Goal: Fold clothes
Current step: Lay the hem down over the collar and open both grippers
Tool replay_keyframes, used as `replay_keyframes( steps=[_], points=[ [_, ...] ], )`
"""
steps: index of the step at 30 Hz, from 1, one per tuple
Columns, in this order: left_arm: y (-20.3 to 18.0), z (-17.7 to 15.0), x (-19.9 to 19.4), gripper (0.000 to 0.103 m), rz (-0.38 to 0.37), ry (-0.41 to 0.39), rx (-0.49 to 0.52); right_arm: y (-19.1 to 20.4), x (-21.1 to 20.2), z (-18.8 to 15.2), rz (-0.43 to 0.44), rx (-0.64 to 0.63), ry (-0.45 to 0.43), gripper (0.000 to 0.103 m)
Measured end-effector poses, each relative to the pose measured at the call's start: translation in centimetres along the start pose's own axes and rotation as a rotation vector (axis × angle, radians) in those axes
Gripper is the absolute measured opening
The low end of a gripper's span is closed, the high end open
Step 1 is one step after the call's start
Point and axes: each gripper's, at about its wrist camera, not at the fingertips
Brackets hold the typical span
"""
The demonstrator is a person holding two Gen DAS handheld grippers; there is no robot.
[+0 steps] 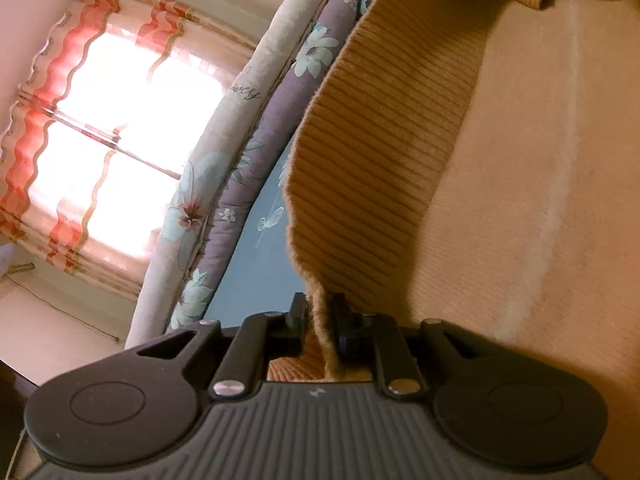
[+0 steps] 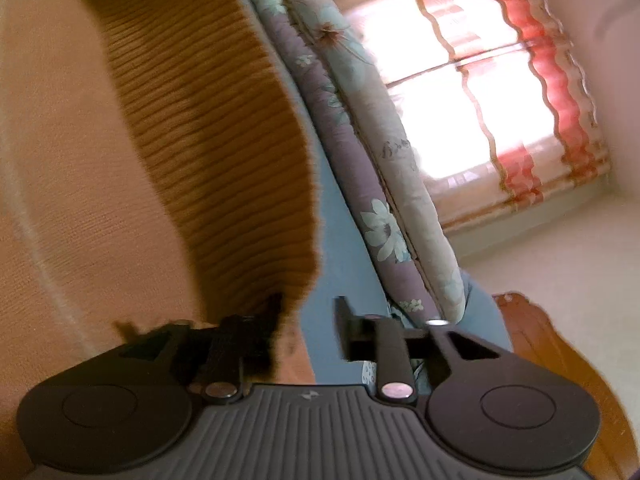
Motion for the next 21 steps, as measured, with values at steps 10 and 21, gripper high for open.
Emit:
replay_keyframes(
  steps=[10, 21],
  points=[
    [2.7, 0.1, 0.5, 0.039, -0.061, -0.004, -0.131, -9.4, 2.6, -1.6, 0.45, 0.437, 0.066, 0.069],
    [3.7, 1.5, 3.3, 0.041, -0.117, 0.04, -0.181, -13.4, 9.9, -4.1, 0.916, 0.777, 0.237, 0.077]
  ],
)
Point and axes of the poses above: each gripper's, at about its wrist camera, not at the fingertips, and x roughly the way its jaws point, y to its left, z to its top, and after that the axes turned 4 degrees about y, right-handed
